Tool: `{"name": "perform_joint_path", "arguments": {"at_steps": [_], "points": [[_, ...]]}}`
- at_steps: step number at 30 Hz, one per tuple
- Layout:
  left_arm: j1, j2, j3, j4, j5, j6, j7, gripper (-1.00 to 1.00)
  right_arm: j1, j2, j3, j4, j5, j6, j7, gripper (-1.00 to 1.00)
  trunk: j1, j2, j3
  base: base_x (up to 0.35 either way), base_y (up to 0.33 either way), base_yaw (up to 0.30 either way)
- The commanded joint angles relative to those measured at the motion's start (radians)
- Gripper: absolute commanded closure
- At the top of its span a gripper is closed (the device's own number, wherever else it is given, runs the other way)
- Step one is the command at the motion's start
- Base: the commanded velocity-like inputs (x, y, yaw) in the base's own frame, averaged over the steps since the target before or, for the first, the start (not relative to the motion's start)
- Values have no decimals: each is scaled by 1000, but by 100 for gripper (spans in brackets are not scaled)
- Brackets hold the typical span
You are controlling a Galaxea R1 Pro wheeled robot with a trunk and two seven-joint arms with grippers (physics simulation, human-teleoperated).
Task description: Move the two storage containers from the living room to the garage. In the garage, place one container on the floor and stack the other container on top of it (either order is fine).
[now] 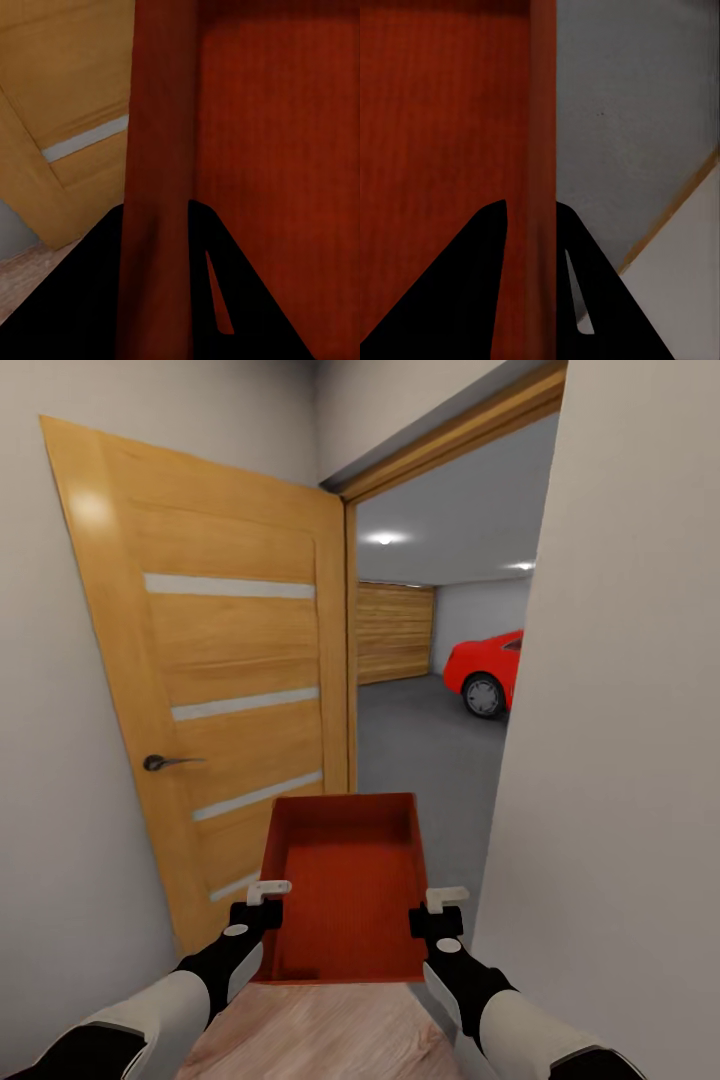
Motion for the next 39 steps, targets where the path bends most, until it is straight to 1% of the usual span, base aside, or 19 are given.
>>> {"name": "perform_joint_path", "arguments": {"at_steps": [1,19,26,31,36,39], "points": [[-1,35,54,-3,59,-58,6,100,0,-5,-28,11,-16,-7,-1,100,1,0,0,288,233,-286],[-1,35,54,-2,59,-58,6,100,0,-5,-28,11,-16,-7,-1,100,1,0,0,273,250,-286],[-1,35,54,-3,59,-59,6,100,0,-4,-27,11,-16,-7,0,100,1,0,0,250,240,-83],[-1,35,54,-3,59,-59,6,100,0,-4,-27,11,-16,-7,-1,100,1,0,0,60,53,-49],[-1,34,54,-3,59,-59,6,100,0,-3,-27,11,-16,-7,-1,100,1,0,0,12,20,-207],[-1,34,54,-3,59,-59,6,100,0,-3,-27,11,-16,-7,-1,100,1,0,0,114,206,-238]]}}
